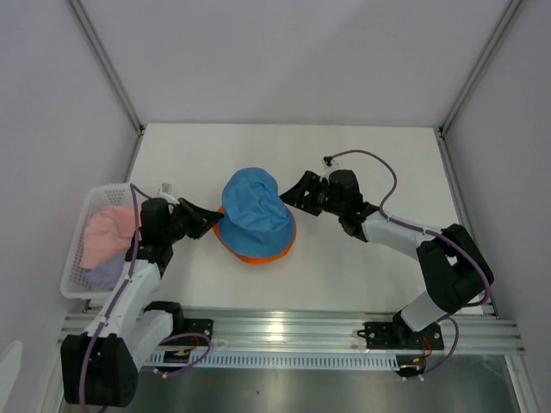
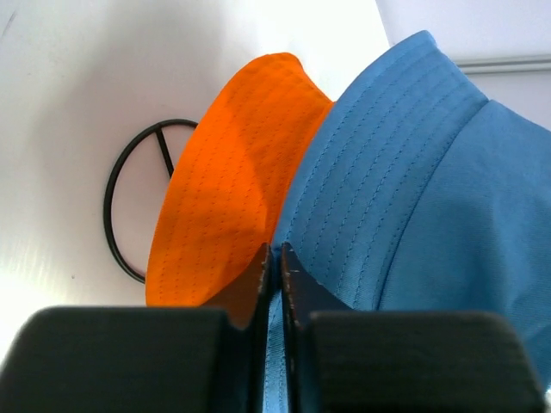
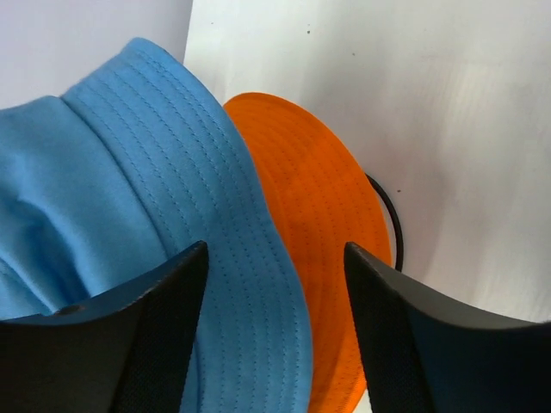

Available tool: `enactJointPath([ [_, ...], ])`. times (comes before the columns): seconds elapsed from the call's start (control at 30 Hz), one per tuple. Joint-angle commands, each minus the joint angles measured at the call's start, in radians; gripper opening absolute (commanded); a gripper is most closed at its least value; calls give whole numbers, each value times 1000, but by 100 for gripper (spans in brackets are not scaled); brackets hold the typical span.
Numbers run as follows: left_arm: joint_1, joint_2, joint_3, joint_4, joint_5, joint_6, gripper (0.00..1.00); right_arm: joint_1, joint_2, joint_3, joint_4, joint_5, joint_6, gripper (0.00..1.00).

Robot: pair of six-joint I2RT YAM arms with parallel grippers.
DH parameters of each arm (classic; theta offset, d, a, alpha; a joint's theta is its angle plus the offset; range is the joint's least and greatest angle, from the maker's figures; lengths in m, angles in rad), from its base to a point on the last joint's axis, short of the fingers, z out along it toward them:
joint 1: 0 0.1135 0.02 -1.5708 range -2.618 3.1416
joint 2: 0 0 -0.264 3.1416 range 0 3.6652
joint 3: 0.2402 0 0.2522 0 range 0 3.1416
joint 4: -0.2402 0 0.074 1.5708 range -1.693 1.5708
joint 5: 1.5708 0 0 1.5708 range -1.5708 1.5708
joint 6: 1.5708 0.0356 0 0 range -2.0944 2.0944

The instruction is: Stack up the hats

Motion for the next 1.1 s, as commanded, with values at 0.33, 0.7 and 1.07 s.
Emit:
enactJointPath([
  [0.33, -6, 49, 30, -73, -51, 92, 1, 1, -60, -38, -11, 66, 18, 64],
  [0.7, -23, 15, 21, -78, -78, 148, 1, -27, -146, -115, 75, 16, 89, 70],
  [1.07, -116, 62, 41, -78, -166, 149, 1, -2, -156, -172, 156, -24, 201, 64],
])
